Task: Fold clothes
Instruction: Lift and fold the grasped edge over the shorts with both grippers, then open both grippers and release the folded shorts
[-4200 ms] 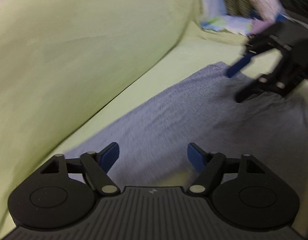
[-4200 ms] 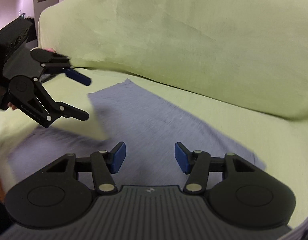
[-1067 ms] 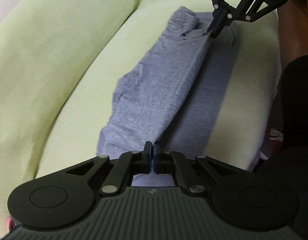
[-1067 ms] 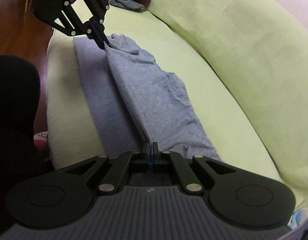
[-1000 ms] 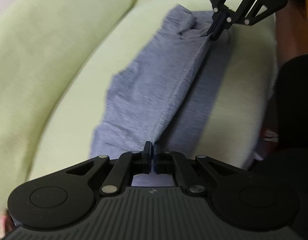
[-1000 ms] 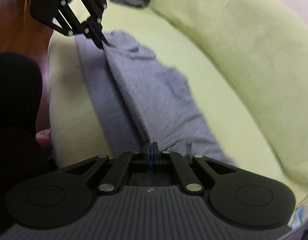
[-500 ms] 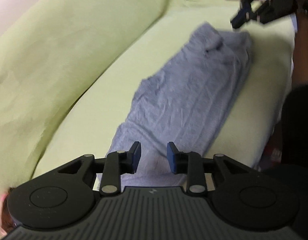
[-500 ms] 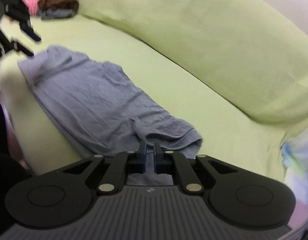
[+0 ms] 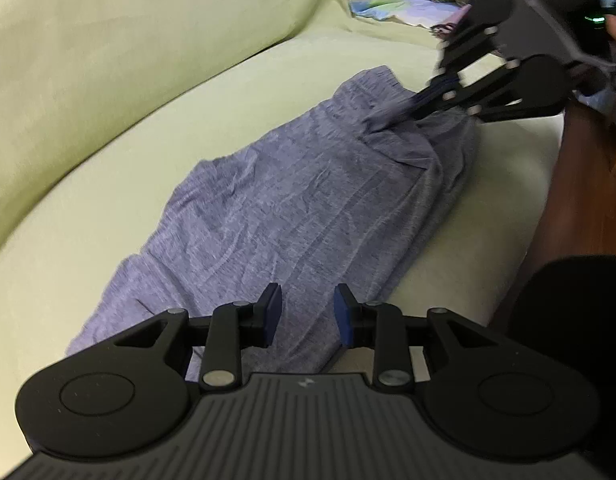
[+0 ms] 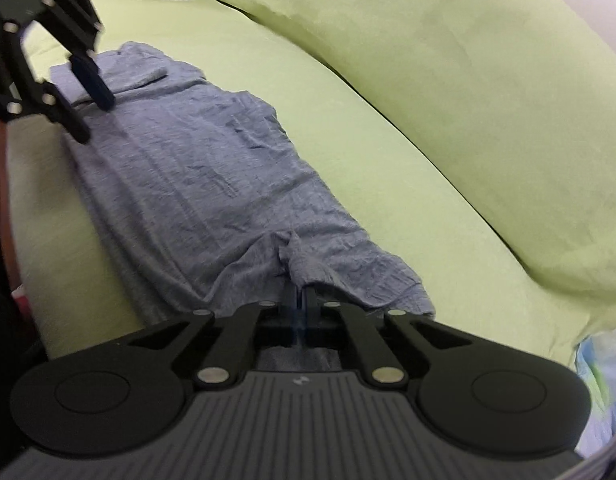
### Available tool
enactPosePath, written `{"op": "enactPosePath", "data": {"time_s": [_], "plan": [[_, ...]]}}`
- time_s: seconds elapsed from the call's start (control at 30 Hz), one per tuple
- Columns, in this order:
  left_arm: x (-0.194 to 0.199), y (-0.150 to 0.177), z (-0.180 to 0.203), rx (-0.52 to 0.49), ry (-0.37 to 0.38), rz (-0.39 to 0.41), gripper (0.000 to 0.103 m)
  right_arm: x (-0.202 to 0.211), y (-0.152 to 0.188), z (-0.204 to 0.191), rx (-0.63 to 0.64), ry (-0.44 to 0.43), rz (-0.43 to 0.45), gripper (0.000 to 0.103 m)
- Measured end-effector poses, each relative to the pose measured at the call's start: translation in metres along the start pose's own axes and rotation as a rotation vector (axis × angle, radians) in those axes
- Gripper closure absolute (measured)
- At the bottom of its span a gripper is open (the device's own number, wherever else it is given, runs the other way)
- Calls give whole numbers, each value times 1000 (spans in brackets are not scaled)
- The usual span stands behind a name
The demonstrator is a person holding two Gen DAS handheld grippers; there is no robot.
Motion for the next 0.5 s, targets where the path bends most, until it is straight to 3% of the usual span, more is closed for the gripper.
{"op": "enactPosePath", "data": {"time_s": [0.27,0.5], "plan": [[-11,10,0,20,-3,-47,66,42,51,28,-117,-60,-8,103],[-11,17,-3,47,6,-77,61,21,82,17,-26,-63,-169,99]]}}
Point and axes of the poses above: each gripper's, at about its wrist camera, not at the fingertips, and x roughly against the way its jaws point, z to its right, y to its underside, the point moved 1 cm from there along -x, roughly the way its jaws point, and after that the axes turned 11 degrees about x, right-handed, at the moved point
